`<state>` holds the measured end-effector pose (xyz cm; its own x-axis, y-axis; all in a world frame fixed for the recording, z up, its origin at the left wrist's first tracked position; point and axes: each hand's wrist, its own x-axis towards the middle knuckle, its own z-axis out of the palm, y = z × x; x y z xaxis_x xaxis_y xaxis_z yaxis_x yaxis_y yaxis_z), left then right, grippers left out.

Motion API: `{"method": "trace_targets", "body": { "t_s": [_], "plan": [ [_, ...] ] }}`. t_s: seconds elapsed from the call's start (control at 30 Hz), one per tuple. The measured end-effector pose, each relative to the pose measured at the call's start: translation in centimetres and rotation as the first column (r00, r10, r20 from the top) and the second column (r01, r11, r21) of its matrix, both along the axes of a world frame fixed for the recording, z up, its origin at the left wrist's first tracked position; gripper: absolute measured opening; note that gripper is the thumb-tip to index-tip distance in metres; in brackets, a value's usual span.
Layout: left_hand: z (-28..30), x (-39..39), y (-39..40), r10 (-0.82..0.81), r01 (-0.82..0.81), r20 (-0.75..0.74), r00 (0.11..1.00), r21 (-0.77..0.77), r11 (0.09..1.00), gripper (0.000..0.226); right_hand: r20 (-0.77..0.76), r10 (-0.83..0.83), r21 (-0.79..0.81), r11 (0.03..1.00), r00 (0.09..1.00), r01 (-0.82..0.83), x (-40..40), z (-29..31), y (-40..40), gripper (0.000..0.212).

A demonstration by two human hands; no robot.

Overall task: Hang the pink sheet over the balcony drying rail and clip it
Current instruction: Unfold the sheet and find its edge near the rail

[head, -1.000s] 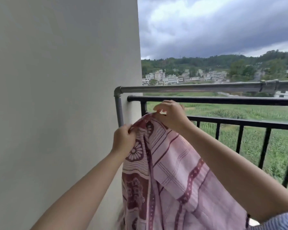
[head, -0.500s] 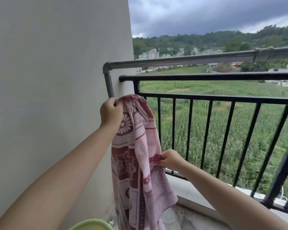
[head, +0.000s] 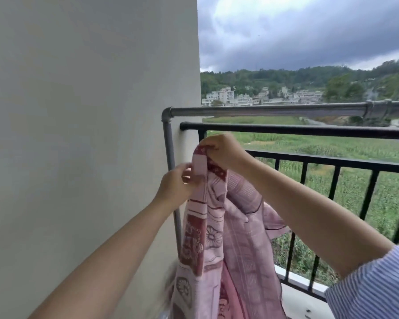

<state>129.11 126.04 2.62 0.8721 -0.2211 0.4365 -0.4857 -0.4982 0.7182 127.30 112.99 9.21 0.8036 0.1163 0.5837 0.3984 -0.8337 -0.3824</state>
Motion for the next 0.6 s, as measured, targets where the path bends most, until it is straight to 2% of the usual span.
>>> {"method": "trace_targets", "body": {
  "t_s": [0.07, 0.17, 0.27, 0.3, 0.4, 0.43, 0.5, 0.57, 0.6],
  "plan": [
    [-0.4, 0.4, -0.6, 0.048, -0.045, 0.062, 0.997, -0.052, 0.998, 0.015, 0.003, 0.035, -0.023, 0.999, 0.999, -0.035, 0.0, -0.6, 0.1, 0.027],
    [-1.6, 1.7, 0.1, 0.103, -0.100, 0.009, 0.995, -0.202, 0.974, 0.027, -0.135, 0.084, 0.086, 0.994, 0.987, -0.073, 0.3, -2.6, -2.3, 0.032],
    [-2.7, 2.2, 1.3, 0.113, -0.158, -0.131, 0.985, -0.414, 0.896, 0.031, -0.212, -0.003, 0.150, 0.988, 0.977, 0.036, -0.3, -7.7, -5.0, 0.044],
    [-2.9, 2.3, 1.6, 0.083, -0.151, -0.162, 0.983, -0.475, 0.867, 0.029, -0.284, -0.007, 0.199, 0.978, 0.959, 0.066, -0.7, -10.0, -5.7, 0.049],
    [-2.9, 2.3, 2.4, -0.055, -0.065, -0.190, 0.980, -0.571, 0.818, 0.024, -0.589, 0.141, 0.346, 0.934, 0.795, 0.091, -1.3, -16.7, -6.1, 0.072],
    [-2.8, 2.2, 2.5, -0.095, -0.030, -0.191, 0.977, -0.566, 0.824, 0.023, -0.626, 0.224, 0.432, 0.897, 0.747, 0.093, -1.3, -18.2, -5.7, 0.074],
    [-2.8, 1.8, 3.0, -0.164, 0.040, -0.190, 0.968, -0.529, 0.848, 0.025, -0.554, 0.389, 0.651, 0.753, 0.736, 0.093, -0.7, -19.5, -4.4, 0.056],
    [-2.9, 1.4, 3.6, -0.215, 0.090, -0.193, 0.957, -0.507, 0.857, 0.029, -0.426, 0.448, 0.793, 0.604, 0.786, 0.085, 0.3, -18.9, -2.8, 0.030],
    [-3.0, 1.3, 4.1, -0.227, 0.098, -0.201, 0.953, -0.503, 0.859, 0.031, -0.402, 0.438, 0.819, 0.564, 0.804, 0.102, 0.9, -18.3, -2.3, 0.022]
  ]
}}
